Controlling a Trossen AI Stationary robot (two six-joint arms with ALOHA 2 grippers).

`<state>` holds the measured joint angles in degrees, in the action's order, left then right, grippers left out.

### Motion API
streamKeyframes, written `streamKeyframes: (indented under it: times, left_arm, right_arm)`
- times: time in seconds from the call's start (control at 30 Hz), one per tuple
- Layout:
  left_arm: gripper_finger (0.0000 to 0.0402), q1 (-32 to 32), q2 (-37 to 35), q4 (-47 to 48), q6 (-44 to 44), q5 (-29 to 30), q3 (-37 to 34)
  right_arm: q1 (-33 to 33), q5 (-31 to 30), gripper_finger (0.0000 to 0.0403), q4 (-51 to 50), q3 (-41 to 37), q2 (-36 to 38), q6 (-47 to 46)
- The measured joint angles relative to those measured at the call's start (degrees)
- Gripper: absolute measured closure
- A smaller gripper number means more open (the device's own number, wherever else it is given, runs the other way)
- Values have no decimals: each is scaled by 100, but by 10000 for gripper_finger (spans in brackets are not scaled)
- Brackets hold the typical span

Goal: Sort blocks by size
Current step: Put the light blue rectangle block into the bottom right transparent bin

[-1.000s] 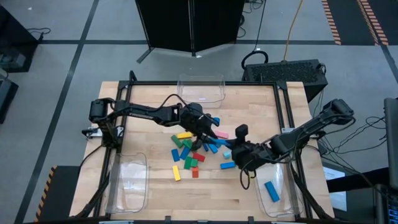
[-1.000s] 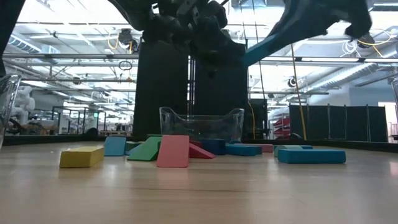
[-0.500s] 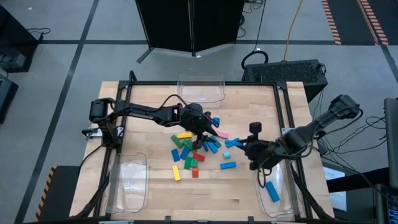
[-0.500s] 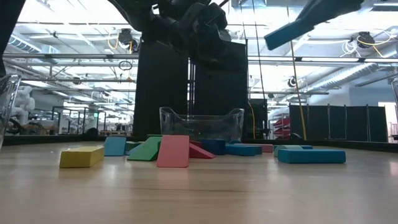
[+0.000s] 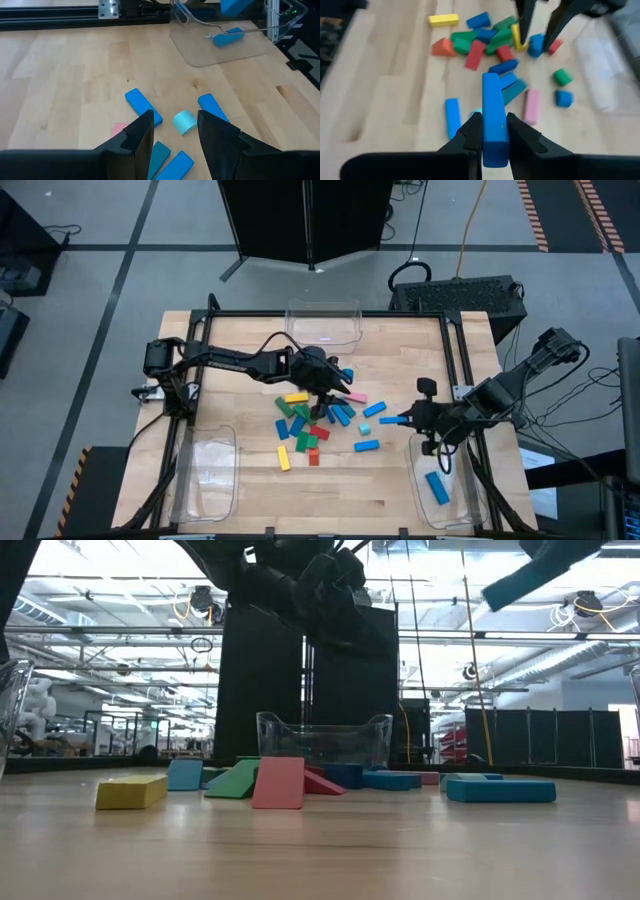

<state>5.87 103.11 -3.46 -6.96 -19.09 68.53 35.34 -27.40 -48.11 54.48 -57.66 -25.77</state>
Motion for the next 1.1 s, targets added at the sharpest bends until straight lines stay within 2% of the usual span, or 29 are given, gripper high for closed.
streamKeyframes:
  times: [0.5,0.77,0.87,1.1]
  left_arm:
    - [248,-2,4,326,-396,496,-2]
    - [248,0,4,341,-404,592,-2]
    - [248,-1,4,341,-403,593,-2]
    - [248,-17,4,539,-398,597,-2]
  right_arm:
    - [41,1926,353,-1071,0,272,-1895]
    - [41,2909,353,-1233,0,270,-2761]
    - [52,3144,353,-1270,0,238,-2925]
    - [309,3188,353,-1536,-181,-106,-2878]
